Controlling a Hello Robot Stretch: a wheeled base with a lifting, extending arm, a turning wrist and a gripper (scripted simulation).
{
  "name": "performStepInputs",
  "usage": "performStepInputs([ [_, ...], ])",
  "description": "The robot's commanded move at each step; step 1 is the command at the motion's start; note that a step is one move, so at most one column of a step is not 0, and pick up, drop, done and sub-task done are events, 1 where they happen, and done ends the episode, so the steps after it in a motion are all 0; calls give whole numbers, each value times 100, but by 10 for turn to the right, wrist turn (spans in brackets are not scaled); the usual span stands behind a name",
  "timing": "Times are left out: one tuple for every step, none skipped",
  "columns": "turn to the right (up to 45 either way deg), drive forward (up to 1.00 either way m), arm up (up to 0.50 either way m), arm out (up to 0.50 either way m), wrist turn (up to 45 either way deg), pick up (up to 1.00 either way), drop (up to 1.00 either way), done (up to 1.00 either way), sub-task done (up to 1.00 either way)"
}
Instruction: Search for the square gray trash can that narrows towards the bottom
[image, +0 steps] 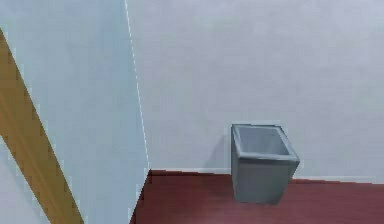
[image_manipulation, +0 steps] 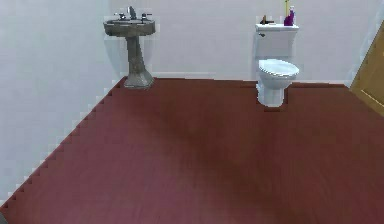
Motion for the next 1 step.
performStepInputs([
  [0, 10, 0, 0, 0, 0, 0, 0, 0],
])
